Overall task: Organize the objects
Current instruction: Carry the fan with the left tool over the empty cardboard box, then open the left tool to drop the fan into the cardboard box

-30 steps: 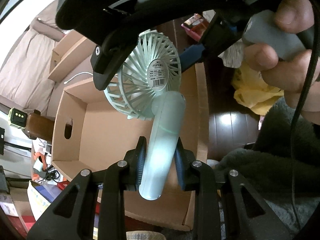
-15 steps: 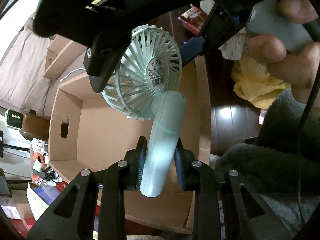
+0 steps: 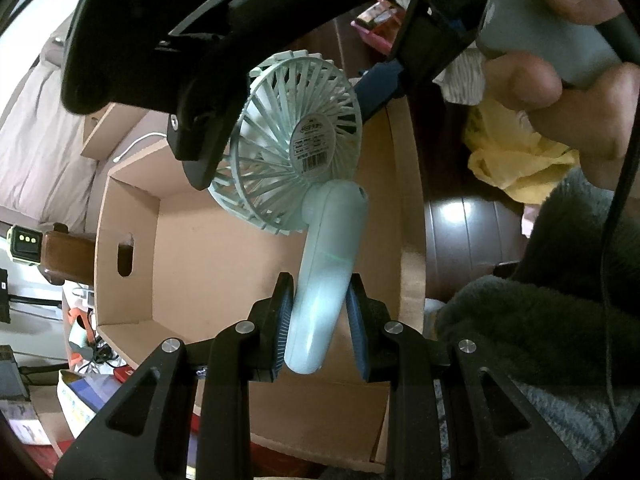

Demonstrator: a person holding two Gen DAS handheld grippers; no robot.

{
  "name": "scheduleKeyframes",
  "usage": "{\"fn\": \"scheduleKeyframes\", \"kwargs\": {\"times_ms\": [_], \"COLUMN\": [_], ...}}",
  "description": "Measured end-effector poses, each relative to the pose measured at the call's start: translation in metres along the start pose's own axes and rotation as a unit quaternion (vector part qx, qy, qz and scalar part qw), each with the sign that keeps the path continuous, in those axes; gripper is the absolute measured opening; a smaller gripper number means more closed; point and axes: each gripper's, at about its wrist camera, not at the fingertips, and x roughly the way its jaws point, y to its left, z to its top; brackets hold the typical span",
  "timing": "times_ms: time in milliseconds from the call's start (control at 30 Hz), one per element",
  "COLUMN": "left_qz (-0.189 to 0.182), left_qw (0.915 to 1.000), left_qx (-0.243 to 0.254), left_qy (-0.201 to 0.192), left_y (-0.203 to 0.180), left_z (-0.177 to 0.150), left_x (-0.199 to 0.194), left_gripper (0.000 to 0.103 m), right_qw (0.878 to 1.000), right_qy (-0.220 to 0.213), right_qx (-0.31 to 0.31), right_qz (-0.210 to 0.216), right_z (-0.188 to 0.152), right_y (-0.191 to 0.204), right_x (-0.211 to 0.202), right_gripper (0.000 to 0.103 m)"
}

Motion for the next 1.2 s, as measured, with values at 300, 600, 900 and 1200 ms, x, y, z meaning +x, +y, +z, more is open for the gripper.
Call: {"fn": "scheduleKeyframes", "kwargs": {"times_ms": [300,600,900,1200], "left_qz": [-0.005,0.013,0.007,0.016], "left_qw": [0.9998,0.9994,0.9996,0.9995], "left_qx": [-0.002,-0.008,-0.023,-0.021], "left_qy": [0.019,0.03,0.017,0.019], "left_y": [-0.001,0.0,0.006,0.0], "left_z": [-0.001,-0.001,-0.003,-0.003], "left_x": [0.009,0.012,0.007,0.008], "left_gripper": [0.025,0.026,0.026,0.026], "right_qw": [1.0,0.998,0.996,0.996], "right_qy": [0.017,0.021,0.021,0.018], "right_qx": [-0.013,-0.03,-0.048,-0.043], "right_qz": [-0.016,-0.047,-0.071,-0.072], "right_z": [-0.001,-0.001,-0.004,-0.004], "right_y": [0.0,0.004,0.007,0.007], "right_x": [0.006,0.009,0.012,0.012], "right_gripper": [0.085,0.085,0.085,0.086]}}
